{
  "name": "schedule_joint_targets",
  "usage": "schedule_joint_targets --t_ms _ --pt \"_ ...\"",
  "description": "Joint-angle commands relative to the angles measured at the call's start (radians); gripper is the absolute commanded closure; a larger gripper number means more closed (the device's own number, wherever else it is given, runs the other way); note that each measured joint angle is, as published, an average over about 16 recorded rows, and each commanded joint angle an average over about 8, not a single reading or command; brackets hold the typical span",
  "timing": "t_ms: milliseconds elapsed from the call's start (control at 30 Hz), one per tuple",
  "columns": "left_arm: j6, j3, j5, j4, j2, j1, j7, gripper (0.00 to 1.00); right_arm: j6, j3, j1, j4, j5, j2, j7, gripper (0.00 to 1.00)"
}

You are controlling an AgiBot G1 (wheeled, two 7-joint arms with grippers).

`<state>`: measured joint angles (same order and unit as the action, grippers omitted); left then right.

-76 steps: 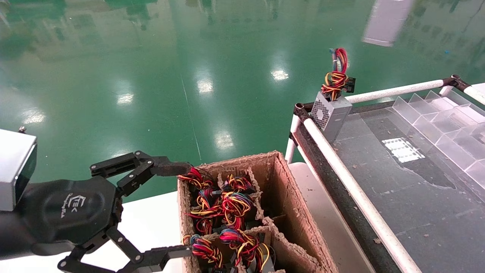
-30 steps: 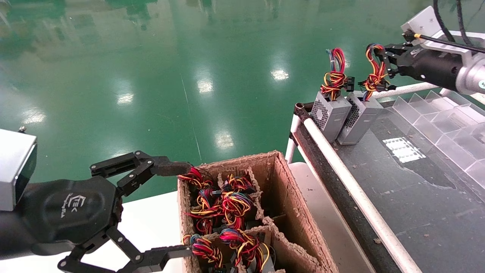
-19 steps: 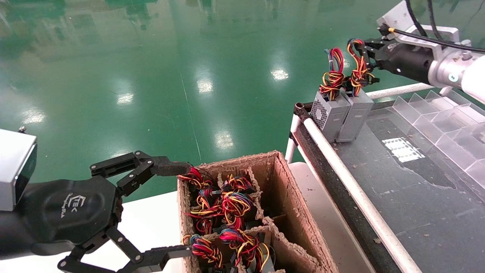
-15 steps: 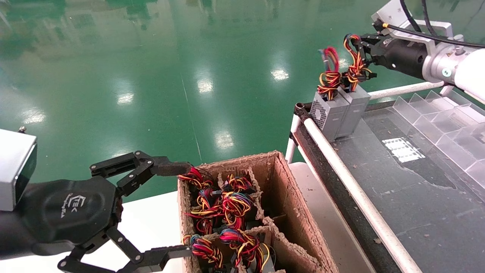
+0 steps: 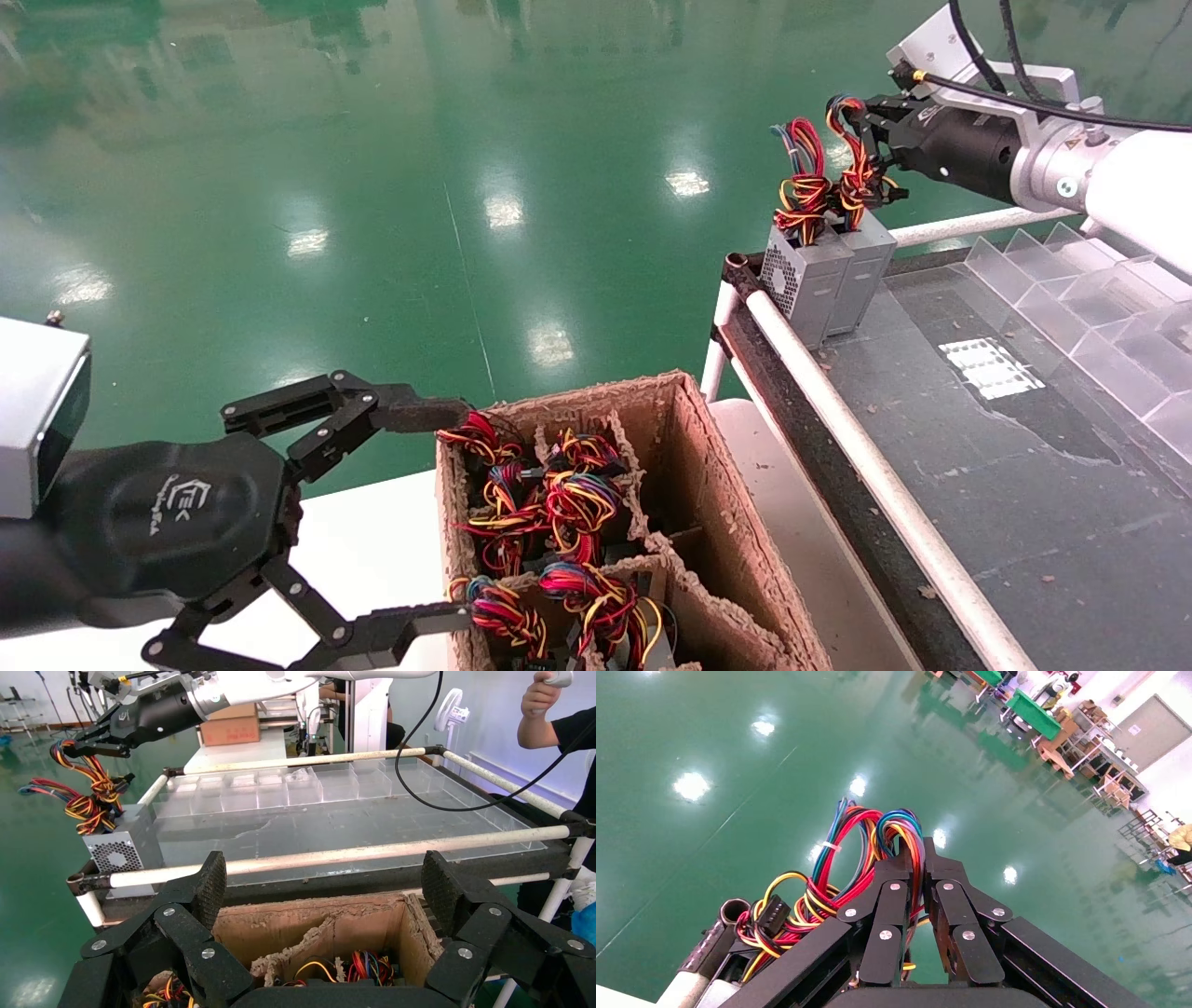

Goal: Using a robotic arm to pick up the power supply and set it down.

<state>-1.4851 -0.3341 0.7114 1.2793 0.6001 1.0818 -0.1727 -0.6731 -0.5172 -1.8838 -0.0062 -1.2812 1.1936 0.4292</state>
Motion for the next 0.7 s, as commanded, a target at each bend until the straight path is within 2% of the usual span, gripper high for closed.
schedule_joint_targets --t_ms 33,167,200,700 --pt "0.000 0.000 0.000 0.000 0.000 0.000 0.000 0.00 0.000 -0.001 0.003 0.000 -0.002 0.000 0.000 0.54" --pt "0.000 0.000 0.000 0.000 0.000 0.000 0.000 0.00 0.000 -0.001 0.003 0.000 -0.002 0.000 -0.005 0.05" --pt "0.000 0.000 0.000 0.000 0.000 0.000 0.000 0.00 0.000 -0.001 0.003 0.000 -0.002 0.000 -0.006 0.00" --pt "0.000 -0.001 -0.001 0.000 0.000 0.000 0.000 0.00 -0.004 0.000 -0.005 0.003 0.000 -0.008 -0.018 0.00"
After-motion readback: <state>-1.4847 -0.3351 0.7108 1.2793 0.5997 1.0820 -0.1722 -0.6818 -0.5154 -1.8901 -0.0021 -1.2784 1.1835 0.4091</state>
